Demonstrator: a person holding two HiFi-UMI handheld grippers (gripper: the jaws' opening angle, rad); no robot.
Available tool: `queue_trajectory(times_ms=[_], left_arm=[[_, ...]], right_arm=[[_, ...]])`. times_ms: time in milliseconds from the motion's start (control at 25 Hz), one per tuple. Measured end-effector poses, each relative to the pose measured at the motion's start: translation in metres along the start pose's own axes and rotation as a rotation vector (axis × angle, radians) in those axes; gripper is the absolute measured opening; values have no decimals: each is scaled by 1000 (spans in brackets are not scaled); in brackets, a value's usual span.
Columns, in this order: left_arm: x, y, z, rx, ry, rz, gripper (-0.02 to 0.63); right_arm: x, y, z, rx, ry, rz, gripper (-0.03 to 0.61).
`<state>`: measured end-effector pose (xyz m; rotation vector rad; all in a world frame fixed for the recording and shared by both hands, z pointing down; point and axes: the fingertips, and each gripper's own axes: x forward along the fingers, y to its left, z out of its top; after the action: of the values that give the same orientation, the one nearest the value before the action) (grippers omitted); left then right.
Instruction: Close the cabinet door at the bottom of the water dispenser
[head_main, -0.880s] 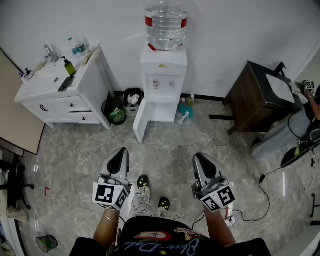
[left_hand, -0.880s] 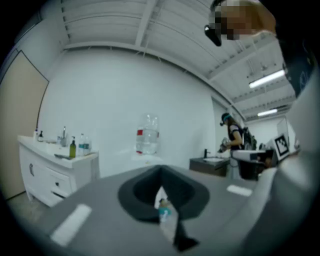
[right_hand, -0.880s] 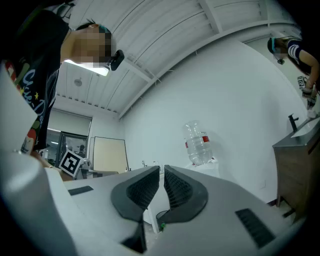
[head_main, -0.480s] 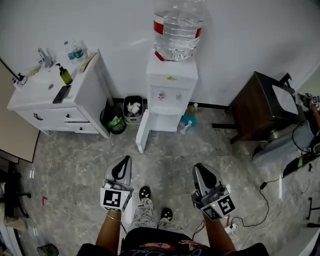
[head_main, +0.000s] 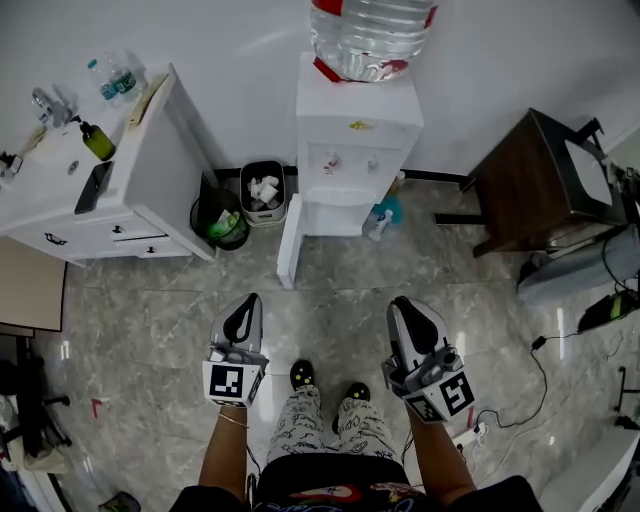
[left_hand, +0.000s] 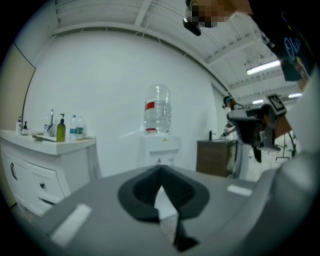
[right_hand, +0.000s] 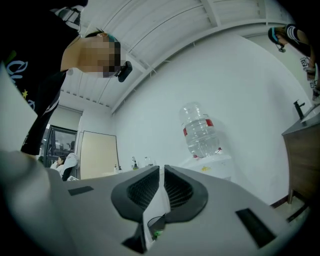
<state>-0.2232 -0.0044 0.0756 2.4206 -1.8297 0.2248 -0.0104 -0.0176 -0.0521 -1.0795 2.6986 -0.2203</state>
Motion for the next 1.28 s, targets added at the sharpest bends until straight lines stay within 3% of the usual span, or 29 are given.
queue_trajectory(times_ms=[200, 320, 480, 680, 840, 1120, 1280], left_arm=[[30, 22, -76, -106, 112, 69, 0], [49, 25, -101, -107, 99, 94, 0], [71, 26, -158, -99, 150, 79, 0], [83, 32, -210, -105, 130, 91, 0], [97, 38, -258, -105, 120, 94, 0], [130, 55, -340, -54, 54, 123, 0], [152, 58, -371, -13, -39, 97, 0]], right_arm=[[3, -29, -29, 24, 52, -10, 17], [2, -52, -56, 9, 86, -3, 17], [8, -68, -99, 5, 92, 16, 17], [5, -58, -130, 9, 67, 70, 17], [0, -55, -177, 24, 48, 116, 17], [-2, -96, -290, 76, -19, 140, 17], [4, -128, -346, 98, -91, 176, 17]])
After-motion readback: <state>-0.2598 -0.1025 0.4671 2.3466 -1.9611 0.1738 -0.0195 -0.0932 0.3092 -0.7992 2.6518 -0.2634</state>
